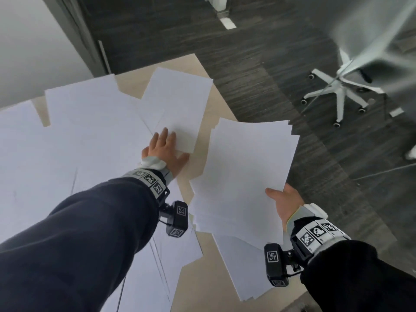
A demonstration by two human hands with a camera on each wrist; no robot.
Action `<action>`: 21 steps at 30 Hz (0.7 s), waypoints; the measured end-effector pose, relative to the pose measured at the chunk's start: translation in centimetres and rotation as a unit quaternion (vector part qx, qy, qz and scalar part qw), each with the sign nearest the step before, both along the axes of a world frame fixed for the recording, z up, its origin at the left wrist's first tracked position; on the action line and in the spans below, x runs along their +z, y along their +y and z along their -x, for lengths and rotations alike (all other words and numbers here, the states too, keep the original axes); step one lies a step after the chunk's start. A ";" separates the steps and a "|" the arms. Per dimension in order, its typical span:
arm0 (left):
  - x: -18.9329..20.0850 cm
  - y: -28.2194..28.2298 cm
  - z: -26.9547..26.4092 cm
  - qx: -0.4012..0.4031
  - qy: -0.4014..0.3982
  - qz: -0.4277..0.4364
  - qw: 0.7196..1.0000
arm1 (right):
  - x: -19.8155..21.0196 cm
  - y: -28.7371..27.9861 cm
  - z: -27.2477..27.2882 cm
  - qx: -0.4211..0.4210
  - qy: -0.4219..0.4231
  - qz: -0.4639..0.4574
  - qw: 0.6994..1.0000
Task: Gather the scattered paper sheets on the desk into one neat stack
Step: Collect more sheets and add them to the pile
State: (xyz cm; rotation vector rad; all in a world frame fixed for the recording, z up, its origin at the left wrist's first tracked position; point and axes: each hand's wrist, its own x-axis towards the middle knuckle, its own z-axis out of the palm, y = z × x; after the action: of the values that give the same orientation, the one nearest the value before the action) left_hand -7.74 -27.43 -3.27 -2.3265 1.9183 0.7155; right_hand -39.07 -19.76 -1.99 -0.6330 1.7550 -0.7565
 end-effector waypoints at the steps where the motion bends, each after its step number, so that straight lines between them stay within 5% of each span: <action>1: -0.2 -0.7 0.6 0.002 -0.008 0.000 1.000 | -0.1 0.0 0.4 -0.005 0.007 0.003 1.000; 16: 0.4 -3.4 1.3 0.036 -0.032 0.012 0.999 | -1.5 0.4 1.4 -0.011 -0.010 -0.016 1.000; 21: 3.1 -1.0 3.7 0.055 0.076 0.096 0.991 | -0.4 0.7 0.8 -0.028 -0.017 -0.001 0.999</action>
State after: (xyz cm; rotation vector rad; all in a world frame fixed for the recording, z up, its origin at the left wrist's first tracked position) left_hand -11.42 -28.41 -0.16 -2.5784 2.0162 0.7700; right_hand -39.88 -19.10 -2.41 -0.5684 1.7488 -0.8005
